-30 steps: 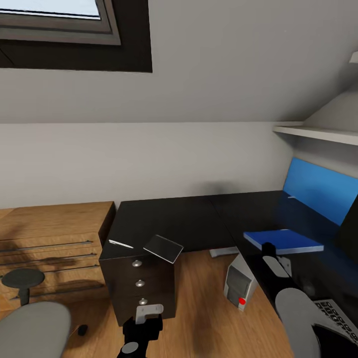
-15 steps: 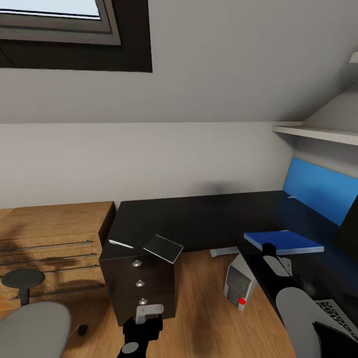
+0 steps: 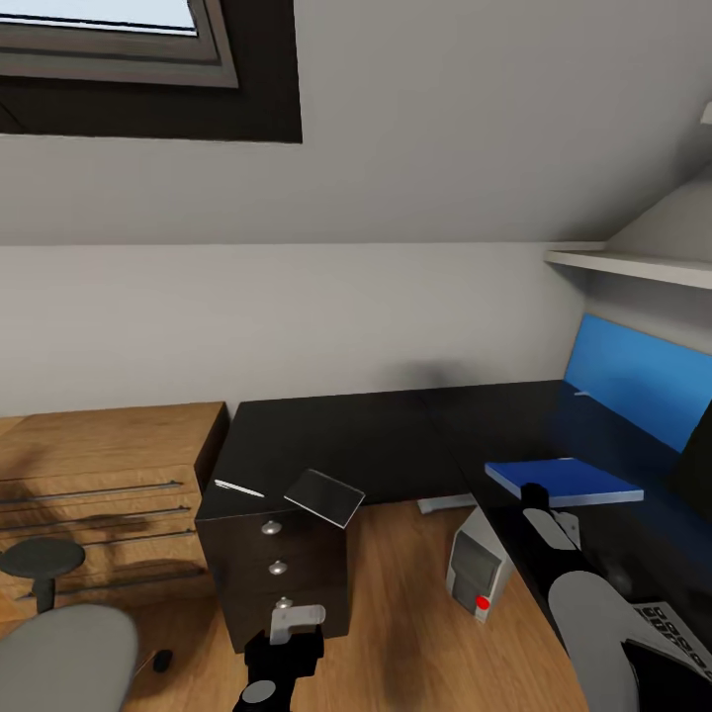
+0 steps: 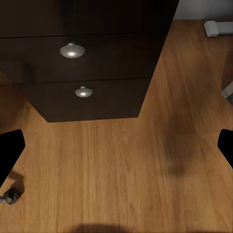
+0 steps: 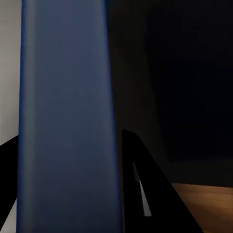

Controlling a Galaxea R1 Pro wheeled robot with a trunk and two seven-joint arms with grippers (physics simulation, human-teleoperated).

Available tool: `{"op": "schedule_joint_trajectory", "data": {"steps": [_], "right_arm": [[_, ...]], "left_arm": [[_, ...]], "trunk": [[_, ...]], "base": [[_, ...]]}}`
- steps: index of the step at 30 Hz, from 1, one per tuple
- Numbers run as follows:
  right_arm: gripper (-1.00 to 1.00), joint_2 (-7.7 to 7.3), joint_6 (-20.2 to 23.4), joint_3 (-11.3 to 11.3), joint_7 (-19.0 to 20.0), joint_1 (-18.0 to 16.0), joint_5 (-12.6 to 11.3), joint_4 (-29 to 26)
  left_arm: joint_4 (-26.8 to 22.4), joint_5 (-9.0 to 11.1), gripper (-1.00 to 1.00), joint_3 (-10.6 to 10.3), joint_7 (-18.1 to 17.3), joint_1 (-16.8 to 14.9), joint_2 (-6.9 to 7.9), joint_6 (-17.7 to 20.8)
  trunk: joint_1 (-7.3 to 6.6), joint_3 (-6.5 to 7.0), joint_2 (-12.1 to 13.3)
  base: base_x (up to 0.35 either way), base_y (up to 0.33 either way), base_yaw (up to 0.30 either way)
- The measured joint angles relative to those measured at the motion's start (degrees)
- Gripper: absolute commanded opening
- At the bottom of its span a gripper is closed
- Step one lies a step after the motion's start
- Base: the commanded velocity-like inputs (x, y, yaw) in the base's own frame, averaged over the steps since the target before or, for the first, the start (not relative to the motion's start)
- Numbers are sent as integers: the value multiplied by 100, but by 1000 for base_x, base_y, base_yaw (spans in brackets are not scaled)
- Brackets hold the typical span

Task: In the bedroom, organize the workspace by keeping the computer under the desk, ensuring the monitor is on the desk, placing the keyboard on the desk next to the monitor, placing the mouse on the desk next to the keyboard, moving the folder from the swivel chair onto the desk next to the mouse, stacking the notebook on top of the folder with the pen on top of the notebook, and positioning the swivel chair next to the desk.

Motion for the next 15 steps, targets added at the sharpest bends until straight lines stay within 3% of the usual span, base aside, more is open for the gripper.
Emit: {"op": "schedule_joint_trajectory", "data": {"steps": [15], "right_arm": [[-100,3,-1,-5,0,0,-6,0]], "left_arm": [[1,4,100,1,0,0,0,-1]], "trunk": [[1,0,0]], "base": [[-71,0,0]]}}
